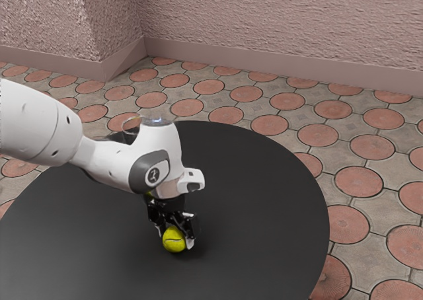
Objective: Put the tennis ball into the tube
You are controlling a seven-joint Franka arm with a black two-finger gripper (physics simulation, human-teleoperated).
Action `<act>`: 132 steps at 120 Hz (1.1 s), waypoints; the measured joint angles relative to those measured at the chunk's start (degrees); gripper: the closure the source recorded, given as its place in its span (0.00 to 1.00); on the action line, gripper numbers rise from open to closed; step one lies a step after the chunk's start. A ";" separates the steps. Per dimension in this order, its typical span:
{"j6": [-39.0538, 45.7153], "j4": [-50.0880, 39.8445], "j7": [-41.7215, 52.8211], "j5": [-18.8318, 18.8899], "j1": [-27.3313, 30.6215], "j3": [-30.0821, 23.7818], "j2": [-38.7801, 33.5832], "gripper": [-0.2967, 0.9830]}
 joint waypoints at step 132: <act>-25.81 13.80 -0.62 4.73 8.84 1.38 -19.05 0.46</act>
